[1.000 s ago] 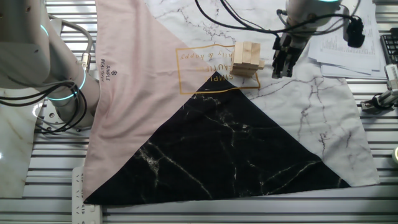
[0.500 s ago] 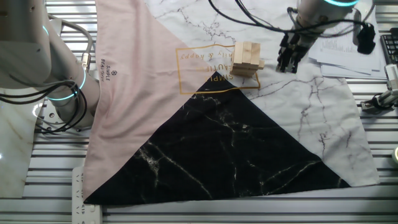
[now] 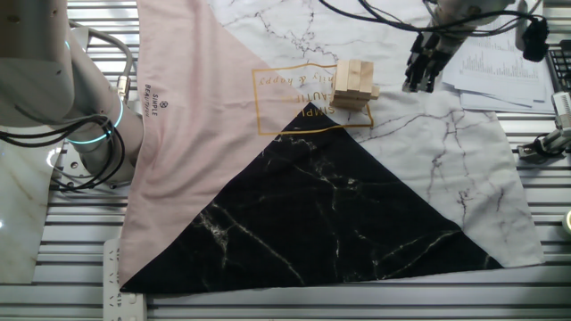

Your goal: Play Jenga

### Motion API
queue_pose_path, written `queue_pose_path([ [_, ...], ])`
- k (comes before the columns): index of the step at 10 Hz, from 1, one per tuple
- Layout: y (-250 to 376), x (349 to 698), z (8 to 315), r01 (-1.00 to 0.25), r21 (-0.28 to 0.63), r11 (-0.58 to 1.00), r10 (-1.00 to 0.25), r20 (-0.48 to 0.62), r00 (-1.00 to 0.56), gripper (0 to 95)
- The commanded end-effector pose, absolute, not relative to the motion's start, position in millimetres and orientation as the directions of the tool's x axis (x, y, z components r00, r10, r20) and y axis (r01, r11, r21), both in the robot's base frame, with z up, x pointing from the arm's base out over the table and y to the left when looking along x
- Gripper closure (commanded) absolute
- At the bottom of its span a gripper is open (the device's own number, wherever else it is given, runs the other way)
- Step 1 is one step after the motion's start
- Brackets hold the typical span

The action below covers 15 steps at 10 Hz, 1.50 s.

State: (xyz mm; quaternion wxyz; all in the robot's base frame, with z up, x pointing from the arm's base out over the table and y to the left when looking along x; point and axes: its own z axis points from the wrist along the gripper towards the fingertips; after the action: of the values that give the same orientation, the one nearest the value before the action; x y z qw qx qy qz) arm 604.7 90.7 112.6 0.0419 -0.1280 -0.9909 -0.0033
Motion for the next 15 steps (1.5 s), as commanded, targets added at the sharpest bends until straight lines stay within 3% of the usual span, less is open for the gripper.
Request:
queue_pose_path([
  [1, 94.8, 605.3, 112.2, 0.254, -0.011, 0.967, 0.254, 0.083, -0.964, 95.0],
  [15, 91.7, 603.4, 90.4, 0.253, -0.023, 0.967, 0.254, 0.099, -0.962, 95.0],
])
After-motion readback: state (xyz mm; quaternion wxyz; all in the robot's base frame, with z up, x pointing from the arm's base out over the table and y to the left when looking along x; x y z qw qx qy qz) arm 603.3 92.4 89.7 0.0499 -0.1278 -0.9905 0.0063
